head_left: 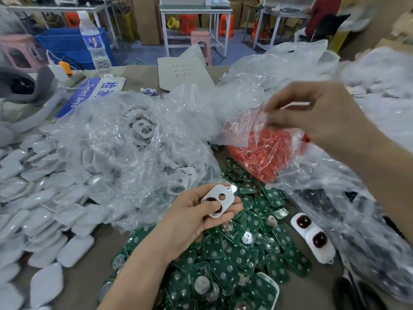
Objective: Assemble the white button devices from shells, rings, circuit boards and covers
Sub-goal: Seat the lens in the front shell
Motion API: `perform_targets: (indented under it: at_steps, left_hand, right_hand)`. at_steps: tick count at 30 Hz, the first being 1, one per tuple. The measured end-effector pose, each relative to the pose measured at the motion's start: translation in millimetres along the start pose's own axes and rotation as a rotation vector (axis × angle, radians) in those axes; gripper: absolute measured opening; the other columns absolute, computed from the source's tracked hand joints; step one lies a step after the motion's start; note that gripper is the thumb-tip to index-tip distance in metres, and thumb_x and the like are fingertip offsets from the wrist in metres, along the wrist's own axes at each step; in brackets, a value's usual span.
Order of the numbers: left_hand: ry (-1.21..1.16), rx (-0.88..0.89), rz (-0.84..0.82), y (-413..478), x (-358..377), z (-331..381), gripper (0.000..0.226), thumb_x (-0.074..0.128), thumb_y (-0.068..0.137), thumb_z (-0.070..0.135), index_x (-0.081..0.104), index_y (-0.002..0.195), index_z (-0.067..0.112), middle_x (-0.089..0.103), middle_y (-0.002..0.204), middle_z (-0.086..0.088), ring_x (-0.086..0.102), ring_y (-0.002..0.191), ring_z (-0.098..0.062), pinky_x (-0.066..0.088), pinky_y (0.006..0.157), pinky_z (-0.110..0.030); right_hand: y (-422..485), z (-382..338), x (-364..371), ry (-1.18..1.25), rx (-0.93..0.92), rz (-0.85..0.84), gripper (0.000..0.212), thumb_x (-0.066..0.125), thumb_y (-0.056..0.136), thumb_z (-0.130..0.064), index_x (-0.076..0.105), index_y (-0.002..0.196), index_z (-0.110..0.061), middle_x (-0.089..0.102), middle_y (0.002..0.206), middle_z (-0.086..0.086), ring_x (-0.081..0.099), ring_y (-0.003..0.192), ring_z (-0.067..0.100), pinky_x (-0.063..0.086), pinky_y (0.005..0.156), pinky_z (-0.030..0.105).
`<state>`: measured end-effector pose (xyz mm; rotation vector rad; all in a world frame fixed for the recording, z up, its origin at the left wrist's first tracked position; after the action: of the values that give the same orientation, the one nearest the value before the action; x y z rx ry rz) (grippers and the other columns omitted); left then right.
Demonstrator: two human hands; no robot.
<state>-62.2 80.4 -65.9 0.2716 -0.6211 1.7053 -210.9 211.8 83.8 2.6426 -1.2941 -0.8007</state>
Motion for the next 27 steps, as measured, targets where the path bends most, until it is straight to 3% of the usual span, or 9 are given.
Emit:
perform_targets:
  at_steps: [3,8,11,15,27]
  left_hand:
    - [0.044,0.052,0.006,-2,2,-1,0.034,0.041,0.096,-0.014,0.061,0.116,0.004,0.074,0.104,-0.017,0.072,0.098,-0.025,0.058,0.073,-0.021]
    - [0.104,0.123,0.099,-4,-5,-2,0.028,0.047,0.095,-0.011,0.048,0.114,0.009,0.076,0.094,-0.009,0.073,0.092,-0.028,0.059,0.070,-0.023]
    - [0.107,0.147,0.128,-2,-8,-2,0.024,0.050,0.094,-0.011,0.048,0.108,0.008,0.075,0.096,-0.014,0.073,0.092,-0.032,0.059,0.074,-0.026]
    - [0.121,0.172,0.166,0,-12,1,0.022,0.051,0.094,-0.011,0.052,0.108,0.006,0.074,0.101,-0.016,0.073,0.093,-0.033,0.059,0.078,-0.027]
    - [0.183,0.186,0.209,2,-15,-2,0.019,0.056,0.092,-0.009,0.061,0.103,0.006,0.069,0.106,-0.022,0.073,0.094,-0.030,0.058,0.074,-0.024]
  right_hand:
    - [-52,7,69,0.157,0.133,-0.152,0.019,0.072,0.080,0.000,0.076,0.081,-0.018,0.075,0.075,0.000,0.072,0.069,0.012,0.053,0.064,0.013]
    - [-74,44,95,0.285,0.291,-0.004,0.020,0.068,0.084,0.002,0.073,0.083,-0.017,0.074,0.072,0.002,0.072,0.066,0.014,0.054,0.057,0.019]
    - [-72,56,90,0.311,0.293,0.046,0.016,0.072,0.080,0.002,0.071,0.082,-0.014,0.074,0.074,0.003,0.072,0.067,0.015,0.055,0.062,0.019]
    - [-68,62,86,0.247,0.258,0.035,0.020,0.073,0.080,-0.003,0.077,0.081,-0.023,0.075,0.076,0.001,0.071,0.070,0.013,0.055,0.070,0.017]
    - [-63,72,92,0.280,0.269,0.015,0.020,0.070,0.081,0.002,0.076,0.082,-0.017,0.073,0.071,-0.002,0.063,0.059,0.003,0.049,0.058,0.012]
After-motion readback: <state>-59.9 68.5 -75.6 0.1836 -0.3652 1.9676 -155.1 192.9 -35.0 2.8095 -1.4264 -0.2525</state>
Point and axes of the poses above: each hand's wrist, its own y-axis towards the middle knuckle, its own x-axis out of the palm, z = x × y, the point moved 4 cm from there along y, towards the middle knuckle
